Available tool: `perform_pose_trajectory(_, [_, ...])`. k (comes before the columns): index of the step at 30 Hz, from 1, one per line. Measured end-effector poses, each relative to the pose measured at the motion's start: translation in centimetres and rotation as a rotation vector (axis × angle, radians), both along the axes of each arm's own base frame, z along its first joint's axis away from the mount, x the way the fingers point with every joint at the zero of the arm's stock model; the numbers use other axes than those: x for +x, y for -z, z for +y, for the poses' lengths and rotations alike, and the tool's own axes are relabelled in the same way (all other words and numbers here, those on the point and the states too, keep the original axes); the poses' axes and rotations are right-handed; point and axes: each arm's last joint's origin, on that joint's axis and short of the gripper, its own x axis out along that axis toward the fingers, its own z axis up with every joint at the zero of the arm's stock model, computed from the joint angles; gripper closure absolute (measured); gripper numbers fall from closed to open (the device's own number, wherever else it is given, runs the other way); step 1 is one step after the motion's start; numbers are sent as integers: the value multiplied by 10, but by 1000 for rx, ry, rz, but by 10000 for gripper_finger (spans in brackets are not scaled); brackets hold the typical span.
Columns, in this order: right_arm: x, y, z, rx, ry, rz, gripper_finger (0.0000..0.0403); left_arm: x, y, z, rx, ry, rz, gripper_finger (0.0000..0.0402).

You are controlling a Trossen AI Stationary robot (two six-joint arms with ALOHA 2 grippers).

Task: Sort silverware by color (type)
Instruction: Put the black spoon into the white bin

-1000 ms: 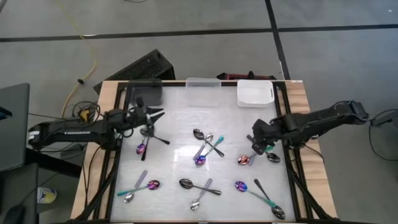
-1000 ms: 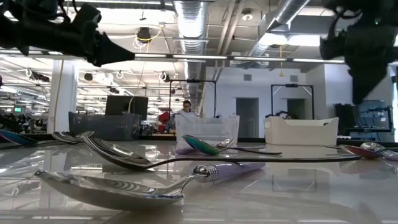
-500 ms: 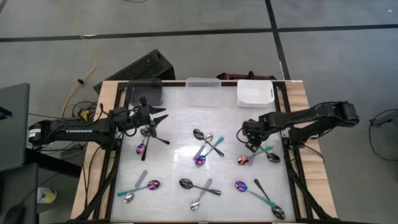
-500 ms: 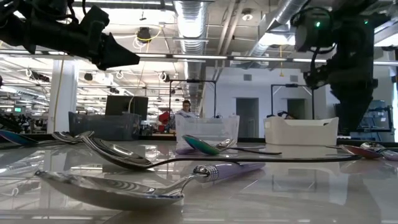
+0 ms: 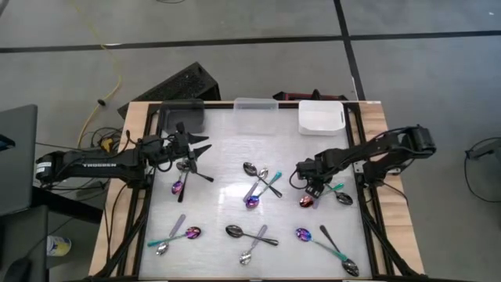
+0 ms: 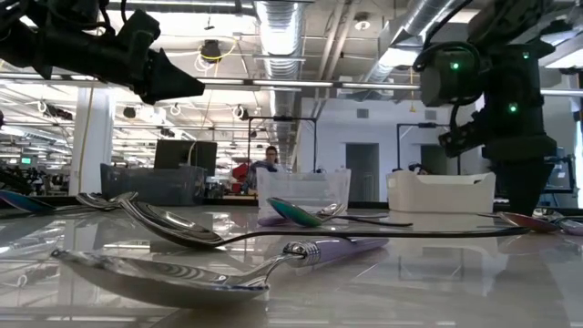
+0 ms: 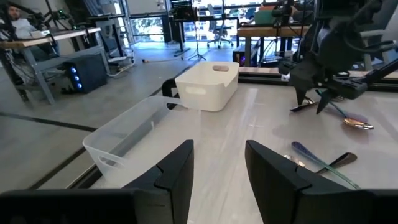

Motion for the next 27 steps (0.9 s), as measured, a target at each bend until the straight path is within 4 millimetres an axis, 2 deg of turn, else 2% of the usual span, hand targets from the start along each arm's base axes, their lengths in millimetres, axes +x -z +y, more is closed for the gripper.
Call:
perform_pose_trajectory(4, [3,6,0,2,-20,25,150,0,0,0,-2,0,4,269])
perform_pose_trajectory(7, [5,7,0,25,-37,11,182,0,1,0,-10,-1,4,269])
perform_pose_trajectory(16, [6,6,1,50,-69,1,374,0,1,0,-20,-3,-1,269])
perform_pose_trajectory(22, [11,-8,1,27,-100,-67,377,0,0,0,-26,-2,-5,269])
perform_pose_trajectory(27, [17,-50,-2,-22,-134,-268,381,0,1,0,-27,0,-5,269])
